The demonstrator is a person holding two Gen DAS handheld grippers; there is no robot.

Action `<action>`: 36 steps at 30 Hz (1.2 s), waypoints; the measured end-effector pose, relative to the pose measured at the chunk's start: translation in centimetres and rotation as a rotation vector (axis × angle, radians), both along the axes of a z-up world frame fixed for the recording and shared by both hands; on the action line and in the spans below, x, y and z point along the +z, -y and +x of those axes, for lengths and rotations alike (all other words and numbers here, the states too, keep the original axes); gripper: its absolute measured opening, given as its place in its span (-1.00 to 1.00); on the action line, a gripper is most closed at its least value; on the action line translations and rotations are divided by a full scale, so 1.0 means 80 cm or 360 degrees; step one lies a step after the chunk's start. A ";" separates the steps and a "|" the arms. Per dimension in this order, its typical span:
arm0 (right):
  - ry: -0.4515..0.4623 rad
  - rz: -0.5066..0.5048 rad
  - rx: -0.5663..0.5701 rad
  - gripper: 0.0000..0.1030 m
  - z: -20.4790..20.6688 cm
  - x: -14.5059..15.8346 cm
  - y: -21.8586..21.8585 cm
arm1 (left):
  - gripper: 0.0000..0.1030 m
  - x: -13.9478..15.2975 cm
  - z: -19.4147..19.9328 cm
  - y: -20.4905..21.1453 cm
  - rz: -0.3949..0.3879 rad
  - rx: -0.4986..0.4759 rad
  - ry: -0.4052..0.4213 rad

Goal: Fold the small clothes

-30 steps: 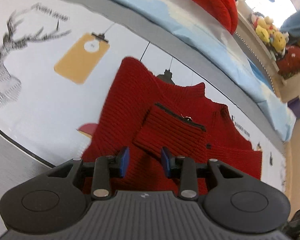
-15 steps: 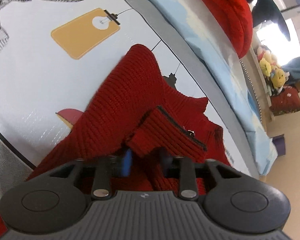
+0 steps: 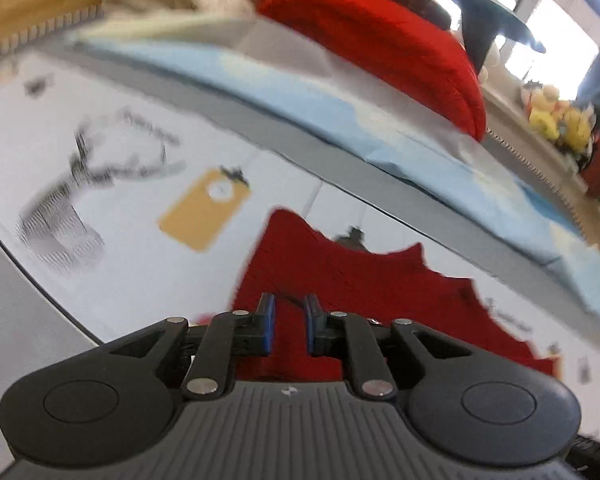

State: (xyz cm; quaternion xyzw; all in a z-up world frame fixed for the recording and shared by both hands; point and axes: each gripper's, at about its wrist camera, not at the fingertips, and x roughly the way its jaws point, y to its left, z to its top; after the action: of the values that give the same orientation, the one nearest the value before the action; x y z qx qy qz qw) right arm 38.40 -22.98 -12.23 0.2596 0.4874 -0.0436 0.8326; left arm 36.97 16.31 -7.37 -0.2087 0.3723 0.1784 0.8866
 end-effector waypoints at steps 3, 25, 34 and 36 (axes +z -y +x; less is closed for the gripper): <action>-0.0043 0.0079 -0.0083 -0.37 0.001 -0.008 0.017 | -0.67 0.006 0.003 0.008 0.0015 -0.0158 0.0068; 0.0038 -0.0165 0.0032 -0.20 -0.003 0.035 0.026 | -0.36 -0.017 0.006 -0.006 0.0023 -0.0253 -0.0295; 0.0443 -0.0371 0.0145 -0.04 -0.051 0.139 0.032 | -0.35 0.079 -0.056 -0.003 0.0160 -0.0350 0.0098; 0.0542 -0.0413 0.0162 -0.04 -0.070 0.161 0.034 | -0.35 0.103 -0.079 0.001 0.0226 -0.0391 0.0203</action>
State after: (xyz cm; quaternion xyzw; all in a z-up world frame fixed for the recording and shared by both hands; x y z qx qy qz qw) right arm 32.82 -25.67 0.63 0.1290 0.3426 -0.0193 0.9304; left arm 30.65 16.26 0.84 -0.1093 0.3246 0.0810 0.9360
